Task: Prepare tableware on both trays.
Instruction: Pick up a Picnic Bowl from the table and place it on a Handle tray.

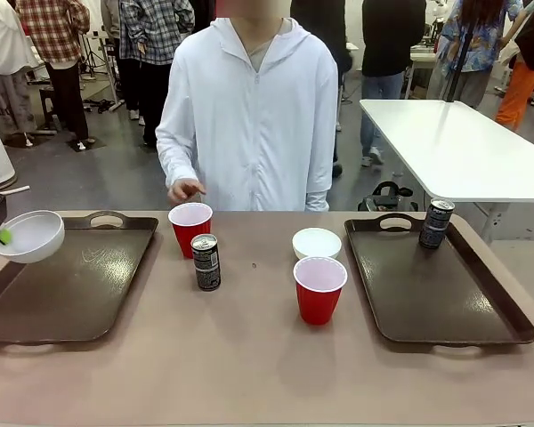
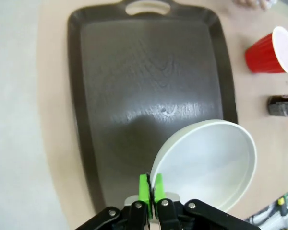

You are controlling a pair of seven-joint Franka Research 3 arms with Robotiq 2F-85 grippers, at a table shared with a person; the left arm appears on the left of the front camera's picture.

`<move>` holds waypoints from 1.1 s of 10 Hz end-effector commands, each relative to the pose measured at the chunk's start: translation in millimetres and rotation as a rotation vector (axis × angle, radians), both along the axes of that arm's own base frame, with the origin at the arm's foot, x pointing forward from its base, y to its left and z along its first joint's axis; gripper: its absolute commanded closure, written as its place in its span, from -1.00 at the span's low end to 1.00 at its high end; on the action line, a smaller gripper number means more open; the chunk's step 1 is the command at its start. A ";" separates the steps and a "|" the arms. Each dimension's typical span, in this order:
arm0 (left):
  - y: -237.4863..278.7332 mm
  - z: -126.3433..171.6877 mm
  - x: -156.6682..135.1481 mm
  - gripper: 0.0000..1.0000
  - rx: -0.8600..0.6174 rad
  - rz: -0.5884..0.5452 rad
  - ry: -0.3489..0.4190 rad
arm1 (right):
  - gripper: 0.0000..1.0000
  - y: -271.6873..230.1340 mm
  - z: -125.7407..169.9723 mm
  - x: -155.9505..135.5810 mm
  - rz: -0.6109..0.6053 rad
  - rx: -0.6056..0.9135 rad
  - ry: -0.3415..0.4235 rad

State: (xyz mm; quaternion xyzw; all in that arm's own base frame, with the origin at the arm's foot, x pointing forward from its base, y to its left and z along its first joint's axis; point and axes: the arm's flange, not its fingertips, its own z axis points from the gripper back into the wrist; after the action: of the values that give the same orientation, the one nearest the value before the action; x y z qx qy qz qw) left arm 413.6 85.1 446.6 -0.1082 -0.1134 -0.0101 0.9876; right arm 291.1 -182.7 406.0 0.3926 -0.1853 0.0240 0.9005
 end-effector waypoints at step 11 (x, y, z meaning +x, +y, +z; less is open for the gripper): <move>-53.6 -90.4 -3.4 0.92 0.266 -0.038 -0.008 | -1.00 -0.8 -2.0 2.1 0.003 0.021 -0.023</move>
State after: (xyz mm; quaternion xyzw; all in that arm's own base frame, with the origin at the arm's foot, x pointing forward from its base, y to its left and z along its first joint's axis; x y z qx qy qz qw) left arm 415.6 32.2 367.0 0.0001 -0.1078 -0.0616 0.9923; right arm 291.2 -182.3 406.1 0.3925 -0.1849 0.0246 0.9007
